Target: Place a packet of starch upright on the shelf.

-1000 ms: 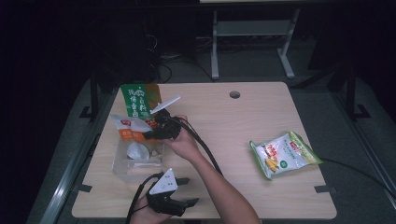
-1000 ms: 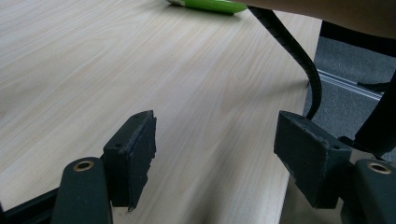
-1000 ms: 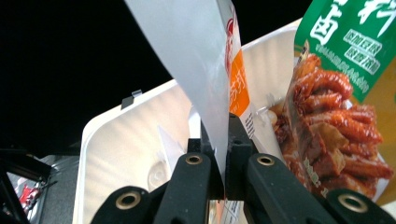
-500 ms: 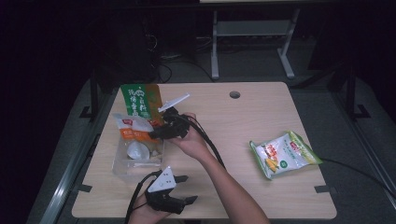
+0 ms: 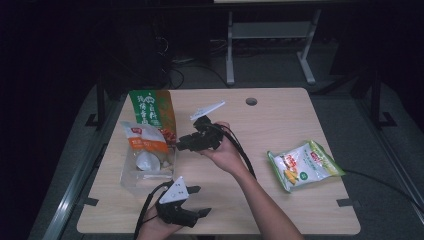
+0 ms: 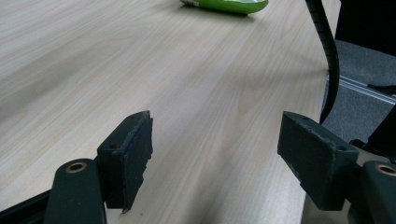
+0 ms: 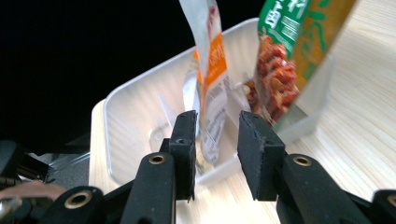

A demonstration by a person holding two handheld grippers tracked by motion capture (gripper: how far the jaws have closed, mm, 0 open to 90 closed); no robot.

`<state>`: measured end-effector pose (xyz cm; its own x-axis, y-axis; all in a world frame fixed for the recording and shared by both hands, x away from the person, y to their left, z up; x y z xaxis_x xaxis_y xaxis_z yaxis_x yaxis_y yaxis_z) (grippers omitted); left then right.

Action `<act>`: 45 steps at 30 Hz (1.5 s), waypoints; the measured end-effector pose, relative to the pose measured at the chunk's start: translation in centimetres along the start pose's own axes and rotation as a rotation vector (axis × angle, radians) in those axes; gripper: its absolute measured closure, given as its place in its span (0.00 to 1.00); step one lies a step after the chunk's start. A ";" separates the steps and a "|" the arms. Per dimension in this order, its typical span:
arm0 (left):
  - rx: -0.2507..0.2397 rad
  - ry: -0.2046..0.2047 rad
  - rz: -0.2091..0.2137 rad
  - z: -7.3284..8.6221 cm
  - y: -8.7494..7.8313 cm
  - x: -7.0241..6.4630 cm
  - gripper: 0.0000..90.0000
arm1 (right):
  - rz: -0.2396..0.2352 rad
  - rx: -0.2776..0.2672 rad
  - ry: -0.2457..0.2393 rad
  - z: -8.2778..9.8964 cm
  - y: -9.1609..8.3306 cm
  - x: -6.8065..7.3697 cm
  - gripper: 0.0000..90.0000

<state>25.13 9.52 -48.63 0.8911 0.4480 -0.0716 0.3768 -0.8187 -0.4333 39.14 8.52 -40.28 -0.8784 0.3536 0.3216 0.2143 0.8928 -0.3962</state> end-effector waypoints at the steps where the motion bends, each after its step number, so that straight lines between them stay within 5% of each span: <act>1: 0.001 -0.001 0.000 0.0 0.0 0.0 0.29 | 0.006 0.000 0.005 0.2 -0.3 -0.1 0.74; 45: -0.013 -0.019 0.010 -0.2 0.2 0.2 0.28 | 0.156 -0.045 0.135 7.5 -13.2 -4.0 0.60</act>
<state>25.42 9.38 -48.56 0.8900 0.4463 -0.0929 0.3711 -0.8277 -0.4208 36.63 -6.76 -42.79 -0.7685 0.5200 0.3727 0.3647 0.8347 -0.4126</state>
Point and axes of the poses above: each handheld gripper's, and its own axes: y roughly forward along the jaws, z roughly out of its underside, x roughly to its left, the point moved 9 cm from there along y, roughly forward along the jaws, and after that the axes turned 9 degrees about -x, right-handed, at the moved point
